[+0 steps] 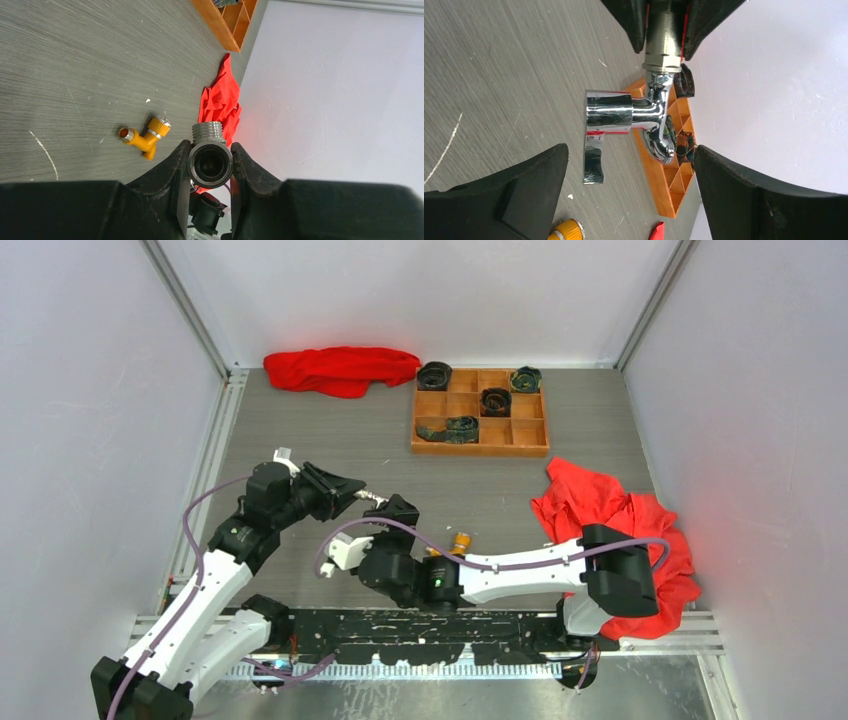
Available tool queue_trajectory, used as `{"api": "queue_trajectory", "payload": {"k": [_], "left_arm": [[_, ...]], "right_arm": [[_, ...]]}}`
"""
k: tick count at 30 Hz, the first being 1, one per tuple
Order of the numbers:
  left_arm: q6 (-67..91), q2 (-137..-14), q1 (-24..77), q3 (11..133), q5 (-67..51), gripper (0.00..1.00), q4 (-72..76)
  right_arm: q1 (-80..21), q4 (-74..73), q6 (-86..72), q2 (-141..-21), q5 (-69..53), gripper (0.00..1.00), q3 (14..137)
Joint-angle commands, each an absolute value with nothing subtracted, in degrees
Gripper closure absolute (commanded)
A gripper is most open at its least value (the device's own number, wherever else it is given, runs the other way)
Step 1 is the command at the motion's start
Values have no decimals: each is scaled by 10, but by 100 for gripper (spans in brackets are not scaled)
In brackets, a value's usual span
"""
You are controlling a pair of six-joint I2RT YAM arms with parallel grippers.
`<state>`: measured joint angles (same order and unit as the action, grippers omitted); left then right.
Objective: Install the water faucets
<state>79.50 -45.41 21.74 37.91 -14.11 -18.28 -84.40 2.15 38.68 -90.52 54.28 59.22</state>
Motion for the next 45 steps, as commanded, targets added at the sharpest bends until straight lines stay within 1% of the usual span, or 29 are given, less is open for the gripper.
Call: {"api": "queue_trajectory", "payload": {"k": [1,4,8,14,16,20,22,29,36,45], "left_arm": [[797,-444,219,393,-153,100,-131],[796,-445,219,392,-155,100,-128],[797,-441,219,390,-157,100,-128],[797,-432,219,387,-153,100,-128],[797,-432,219,386,-153,100,-127],[797,-433,219,385,-155,100,-125],[797,-434,219,384,-155,100,-121],[798,-435,219,378,-158,100,-115],[798,-441,219,374,-161,100,-108],[796,-447,219,374,-166,100,-99]], "right_arm": [[-841,85,407,-909,572,0,585],[-828,86,404,-915,560,2,583],[-804,39,372,-934,543,6,618],[-789,23,342,-927,506,36,635],[-787,20,333,-920,495,39,635],[-780,-1,304,-908,468,40,639],[-772,-23,274,-894,434,41,642],[-711,-61,167,-826,224,46,639],[-634,-50,84,-783,9,45,626],[-527,11,-32,-759,-215,45,599]]}}
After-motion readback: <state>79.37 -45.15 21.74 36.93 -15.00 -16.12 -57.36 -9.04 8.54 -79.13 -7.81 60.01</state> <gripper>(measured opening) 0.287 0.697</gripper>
